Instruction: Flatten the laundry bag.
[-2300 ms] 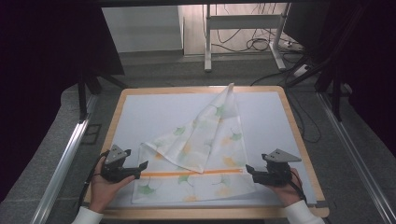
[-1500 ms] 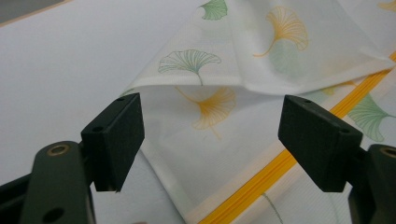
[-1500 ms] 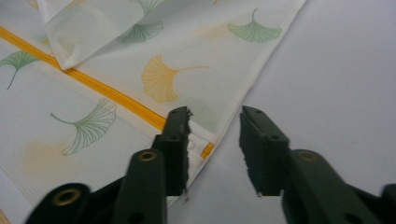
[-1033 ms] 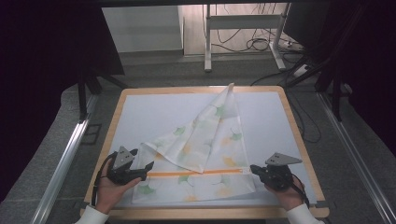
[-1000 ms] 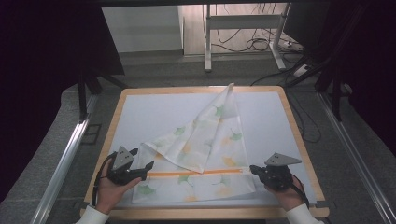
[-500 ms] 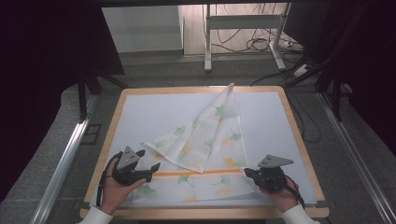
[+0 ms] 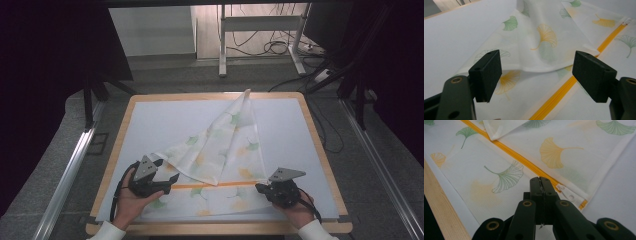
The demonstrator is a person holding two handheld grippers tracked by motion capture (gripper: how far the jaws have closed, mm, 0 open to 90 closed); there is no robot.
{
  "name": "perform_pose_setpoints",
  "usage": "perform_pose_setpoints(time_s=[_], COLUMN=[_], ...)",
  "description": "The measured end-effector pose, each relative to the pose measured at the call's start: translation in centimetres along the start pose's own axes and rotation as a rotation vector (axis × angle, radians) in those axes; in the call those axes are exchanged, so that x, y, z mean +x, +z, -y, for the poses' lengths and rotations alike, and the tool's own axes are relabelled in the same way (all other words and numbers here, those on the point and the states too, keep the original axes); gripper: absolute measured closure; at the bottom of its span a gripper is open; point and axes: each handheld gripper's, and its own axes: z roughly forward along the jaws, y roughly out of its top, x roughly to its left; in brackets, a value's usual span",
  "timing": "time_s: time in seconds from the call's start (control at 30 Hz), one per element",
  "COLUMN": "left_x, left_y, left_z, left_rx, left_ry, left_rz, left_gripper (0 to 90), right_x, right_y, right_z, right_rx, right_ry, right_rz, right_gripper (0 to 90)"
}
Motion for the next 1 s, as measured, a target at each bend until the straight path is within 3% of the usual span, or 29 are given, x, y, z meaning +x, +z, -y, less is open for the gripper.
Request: perform_pose_setpoints(time_s=[0.47, 0.73, 1.0], left_x=[-2.1, -2.3, -3.3], left_y=[1.8, 2.1, 3.1], left_z=[-1.1, -1.2, -1.8], left_rx=[0.02, 0.029, 0.032], left_ry=[0.038, 0.048, 0.072], left_rz=[0.057, 0.053, 0.06], left_gripper=[23.7, 23.9, 24.8], right_x=[0.8, 1.5, 1.8], right_y=[0.7, 1.3, 1.7], right_z=[-0.4, -0.6, -0.7], right_rx=[0.008, 0.022, 0.028], right_ry=[-0.022, -0.039, -0.043], right_rz=[-0.021, -0.044, -0.05], right_gripper=[88.8, 88.8, 88.8])
